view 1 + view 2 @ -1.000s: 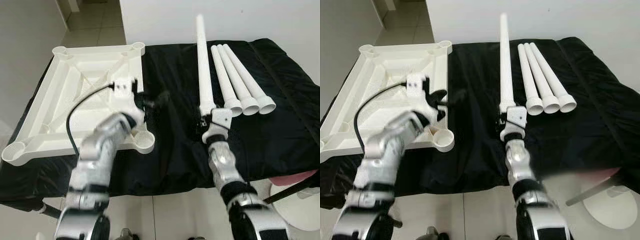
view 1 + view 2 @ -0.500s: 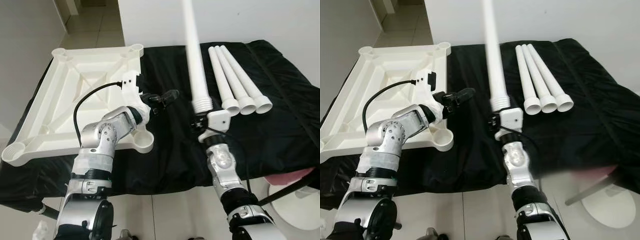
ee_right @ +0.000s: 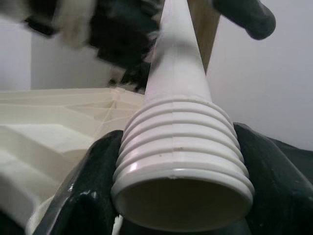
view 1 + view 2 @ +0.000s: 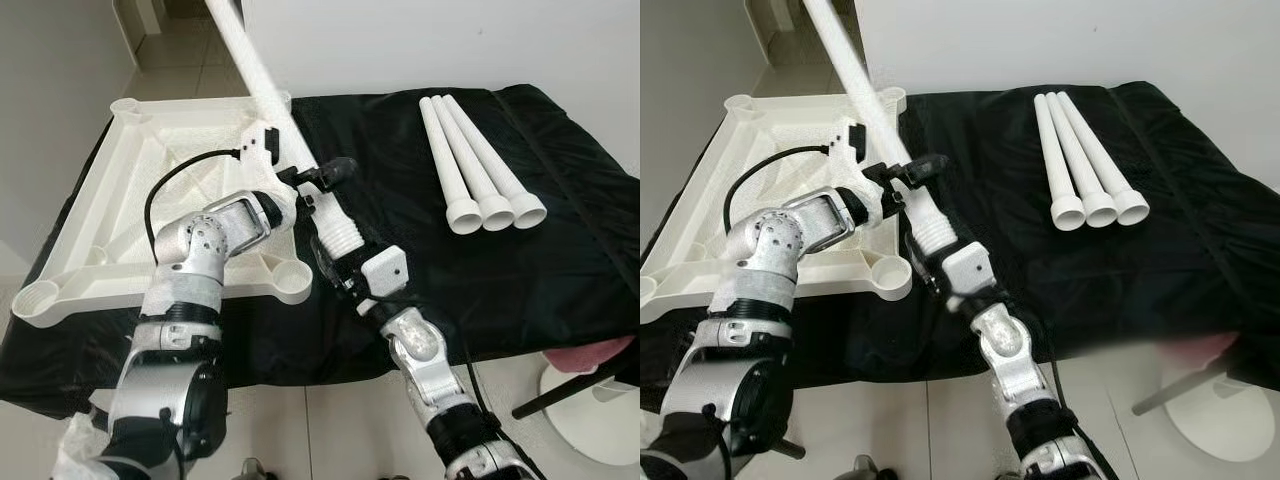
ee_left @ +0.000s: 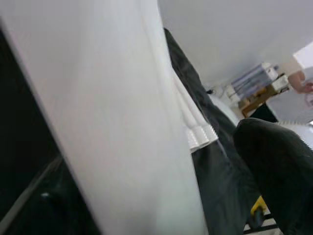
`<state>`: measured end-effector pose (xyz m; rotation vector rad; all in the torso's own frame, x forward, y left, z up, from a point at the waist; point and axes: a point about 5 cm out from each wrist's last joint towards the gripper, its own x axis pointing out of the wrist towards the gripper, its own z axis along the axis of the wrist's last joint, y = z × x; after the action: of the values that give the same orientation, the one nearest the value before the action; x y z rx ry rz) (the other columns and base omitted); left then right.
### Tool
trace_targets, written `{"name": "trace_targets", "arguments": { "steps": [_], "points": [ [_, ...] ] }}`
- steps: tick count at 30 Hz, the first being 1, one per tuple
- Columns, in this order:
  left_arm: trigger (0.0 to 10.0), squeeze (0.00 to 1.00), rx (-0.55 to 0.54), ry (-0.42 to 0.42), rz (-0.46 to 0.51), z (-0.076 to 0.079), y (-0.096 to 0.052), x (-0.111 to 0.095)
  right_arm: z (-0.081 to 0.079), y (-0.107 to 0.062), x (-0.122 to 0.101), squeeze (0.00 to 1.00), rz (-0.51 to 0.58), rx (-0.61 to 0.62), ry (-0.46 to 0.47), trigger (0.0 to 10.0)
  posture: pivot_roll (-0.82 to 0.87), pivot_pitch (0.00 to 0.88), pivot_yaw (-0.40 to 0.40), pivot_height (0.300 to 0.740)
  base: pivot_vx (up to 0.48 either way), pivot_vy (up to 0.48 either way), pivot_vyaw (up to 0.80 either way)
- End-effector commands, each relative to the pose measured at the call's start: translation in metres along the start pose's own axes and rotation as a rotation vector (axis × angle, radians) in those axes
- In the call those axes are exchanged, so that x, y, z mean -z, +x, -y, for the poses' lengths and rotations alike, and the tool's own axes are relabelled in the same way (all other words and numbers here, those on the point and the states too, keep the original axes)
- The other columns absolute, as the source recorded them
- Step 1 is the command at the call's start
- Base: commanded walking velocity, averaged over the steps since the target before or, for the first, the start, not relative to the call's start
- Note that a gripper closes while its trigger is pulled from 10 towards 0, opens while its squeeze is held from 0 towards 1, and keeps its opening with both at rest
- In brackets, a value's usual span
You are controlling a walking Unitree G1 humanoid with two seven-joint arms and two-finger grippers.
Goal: Building children table
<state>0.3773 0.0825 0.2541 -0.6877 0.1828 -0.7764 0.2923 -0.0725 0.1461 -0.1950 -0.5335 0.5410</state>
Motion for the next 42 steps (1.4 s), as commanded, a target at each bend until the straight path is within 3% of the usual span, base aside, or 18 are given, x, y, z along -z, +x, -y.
{"name": "trace_targets", "arguments": {
  "steps": [1, 8, 23, 24, 26, 27, 37, 38, 39, 40, 42],
  "points": [
    [10.0, 0.00, 0.005, -0.016, 0.017, 0.000, 0.000, -0.011, -0.007, -0.004, -0.002, 0.00, 0.002, -0.045, -0.018, 10.0, -0.07, 0.013, 0.093, 0.740, 0.000, 0.000, 0.00],
    [10.0, 0.00, -0.065, -0.011, 0.048, -0.013, -0.004, -0.038, -0.005, -0.023, -0.004, 0.00, -0.012, -0.043, -0.064, 10.0, -0.08, 0.016, 0.105, 0.740, 0.000, 0.000, 0.00],
    [10.0, 0.00, -0.142, 0.024, 0.022, -0.021, -0.004, -0.053, -0.004, -0.021, -0.006, 0.00, -0.010, -0.035, -0.078, 10.0, -0.08, 0.000, 0.115, 0.740, 0.000, 0.000, 0.00],
    [3.0, 0.00, -0.150, 0.026, 0.017, -0.022, -0.003, -0.053, -0.005, -0.021, -0.006, 0.00, -0.010, -0.033, -0.078, 10.0, -0.08, 0.000, 0.117, 0.740, 0.000, 0.000, 0.00],
    [3.0, 0.00, -0.156, 0.027, 0.014, -0.023, -0.003, -0.053, -0.005, -0.020, -0.006, 0.00, -0.009, -0.032, -0.078, 10.0, -0.08, 0.000, 0.117, 0.740, 0.000, 0.000, 0.00],
    [0.0, 0.00, -0.157, 0.026, 0.021, -0.023, -0.004, -0.055, -0.006, -0.020, -0.006, 0.00, -0.009, -0.031, -0.077, 10.0, -0.07, 0.000, 0.119, 0.740, 0.000, 0.000, 0.00],
    [0.0, 0.00, -0.169, 0.029, 0.059, -0.025, -0.006, -0.066, -0.005, -0.016, -0.006, 0.00, -0.003, -0.008, -0.045, 10.0, -0.06, 0.000, 0.123, 0.740, 0.000, 0.000, 0.00],
    [0.0, 0.00, -0.173, 0.027, 0.061, -0.026, -0.007, -0.066, -0.005, -0.016, -0.005, 0.33, -0.004, -0.002, -0.038, 10.0, -0.06, 0.000, 0.121, 0.740, 0.000, 0.000, 0.00],
    [0.0, 0.00, -0.173, 0.027, 0.061, -0.026, -0.007, -0.066, -0.005, -0.016, -0.005, 0.33, -0.004, -0.002, -0.038, 10.0, -0.06, 0.000, 0.121, 0.740, 0.000, 0.000, 0.00],
    [0.0, 0.00, -0.183, 0.027, 0.062, -0.028, -0.008, -0.066, -0.005, -0.016, -0.005, 0.99, -0.005, 0.000, -0.032, 10.0, -0.06, 0.000, 0.121, 0.740, 0.000, 0.000, 0.00],
    [0.0, 0.00, -0.191, 0.028, 0.063, -0.029, -0.008, -0.067, -0.005, -0.016, -0.005, 0.99, -0.005, 0.002, -0.028, 10.0, -0.06, 0.000, 0.121, 0.740, 0.000, 0.000, 0.00]
  ]
}}
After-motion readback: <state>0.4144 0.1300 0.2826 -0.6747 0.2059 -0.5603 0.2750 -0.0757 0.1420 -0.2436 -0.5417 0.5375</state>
